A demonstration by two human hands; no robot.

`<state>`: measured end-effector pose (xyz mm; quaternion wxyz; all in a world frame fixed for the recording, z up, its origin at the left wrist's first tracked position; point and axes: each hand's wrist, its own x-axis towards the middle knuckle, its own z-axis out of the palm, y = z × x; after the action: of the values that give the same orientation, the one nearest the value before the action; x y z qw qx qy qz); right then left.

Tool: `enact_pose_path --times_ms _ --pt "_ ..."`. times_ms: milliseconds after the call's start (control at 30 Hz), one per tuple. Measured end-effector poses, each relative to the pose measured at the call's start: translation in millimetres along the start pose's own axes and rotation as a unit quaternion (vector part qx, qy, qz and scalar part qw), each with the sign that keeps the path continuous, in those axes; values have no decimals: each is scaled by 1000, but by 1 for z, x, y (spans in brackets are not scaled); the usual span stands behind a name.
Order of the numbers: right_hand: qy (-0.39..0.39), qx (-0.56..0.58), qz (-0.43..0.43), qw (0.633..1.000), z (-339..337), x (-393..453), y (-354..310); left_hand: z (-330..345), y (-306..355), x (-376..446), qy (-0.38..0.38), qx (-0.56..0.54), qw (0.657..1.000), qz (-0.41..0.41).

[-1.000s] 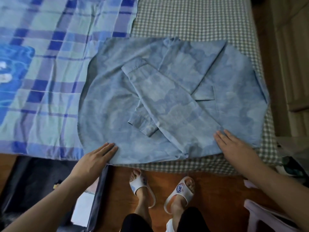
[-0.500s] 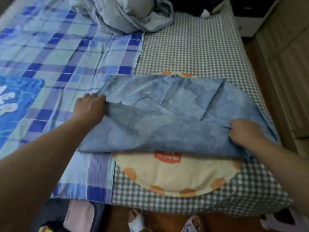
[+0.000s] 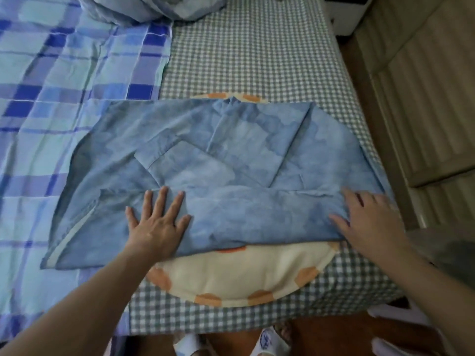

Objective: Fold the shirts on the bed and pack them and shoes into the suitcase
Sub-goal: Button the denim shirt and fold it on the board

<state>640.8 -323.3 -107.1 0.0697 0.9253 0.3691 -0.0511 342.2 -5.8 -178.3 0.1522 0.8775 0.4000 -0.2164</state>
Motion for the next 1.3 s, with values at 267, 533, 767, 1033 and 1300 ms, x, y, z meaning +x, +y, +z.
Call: enact_pose_path --times_ms 267,533,767,1033,1300 --pt "-135 166 -20 977 14 -16 80 -22 27 3 -48 22 995 -85" --pt "2 308 18 951 23 -6 83 12 149 -20 126 -4 985 119" --pt "-66 315 179 930 46 -22 105 27 128 11 75 3 997 16" --pt "117 123 -84 982 13 -36 -42 20 145 0 86 -2 996 -7" --pt "-103 69 20 992 81 36 17 16 138 -6 134 -36 988 63"
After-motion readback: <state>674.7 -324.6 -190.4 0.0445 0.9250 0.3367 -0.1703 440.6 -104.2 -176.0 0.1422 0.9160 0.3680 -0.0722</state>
